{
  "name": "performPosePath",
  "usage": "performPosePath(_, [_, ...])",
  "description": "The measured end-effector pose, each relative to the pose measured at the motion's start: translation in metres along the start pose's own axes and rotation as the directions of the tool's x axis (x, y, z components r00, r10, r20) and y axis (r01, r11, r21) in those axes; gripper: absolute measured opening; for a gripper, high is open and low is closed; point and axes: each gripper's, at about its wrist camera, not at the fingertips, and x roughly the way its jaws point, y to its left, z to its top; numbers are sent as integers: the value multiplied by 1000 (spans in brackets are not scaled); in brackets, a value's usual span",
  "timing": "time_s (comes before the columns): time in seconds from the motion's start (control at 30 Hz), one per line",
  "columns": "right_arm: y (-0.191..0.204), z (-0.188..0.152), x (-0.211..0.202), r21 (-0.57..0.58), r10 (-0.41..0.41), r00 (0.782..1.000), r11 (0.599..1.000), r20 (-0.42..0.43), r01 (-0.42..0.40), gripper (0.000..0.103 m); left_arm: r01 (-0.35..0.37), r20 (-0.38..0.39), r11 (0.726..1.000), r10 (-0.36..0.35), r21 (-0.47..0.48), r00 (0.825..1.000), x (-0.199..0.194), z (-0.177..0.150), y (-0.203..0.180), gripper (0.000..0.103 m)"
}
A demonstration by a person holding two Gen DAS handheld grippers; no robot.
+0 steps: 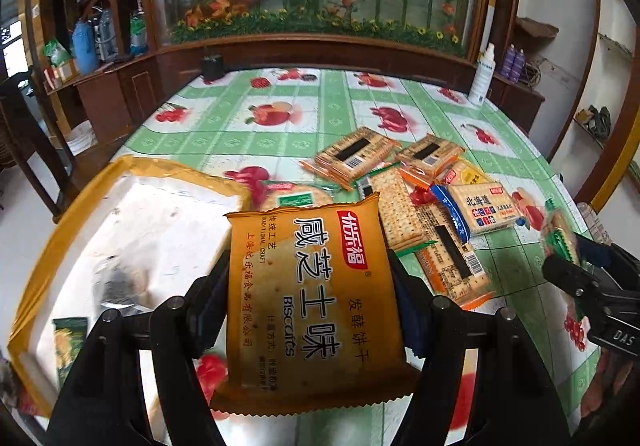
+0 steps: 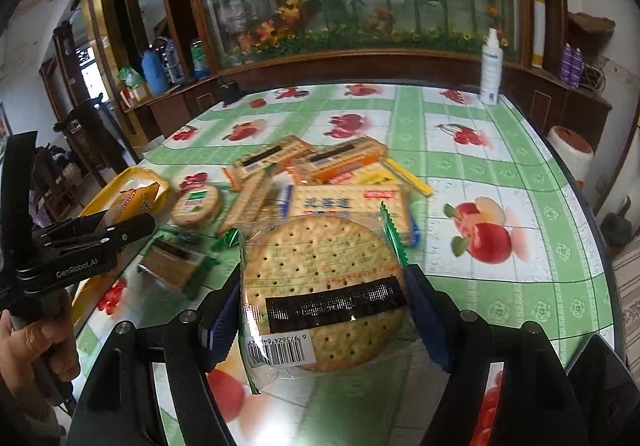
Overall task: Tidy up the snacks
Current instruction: 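Carry both packets over the white tray and open both tools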
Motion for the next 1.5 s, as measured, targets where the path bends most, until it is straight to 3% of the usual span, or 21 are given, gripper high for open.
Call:
performPosePath(0.27, [39, 4, -2, -48, 60, 998, 997, 15, -59, 77, -55, 47, 998, 57, -39, 997, -30, -9, 33, 70])
performPosePath(0.67, [111, 17, 7, -116, 194, 981, 975, 6, -192, 77, -134, 35, 980, 141, -150, 989, -39, -27, 99, 70])
performPosePath(1.0, [188, 29, 35, -185, 304, 952, 935, -29, -304, 77, -195, 19, 955, 204, -224, 979, -43, -40, 149, 70])
performPosePath(1.5, [249, 47, 93, -205, 367, 927, 904, -77, -375, 77, -228, -35, 939, 227, -257, 973, -27, -50, 184, 70])
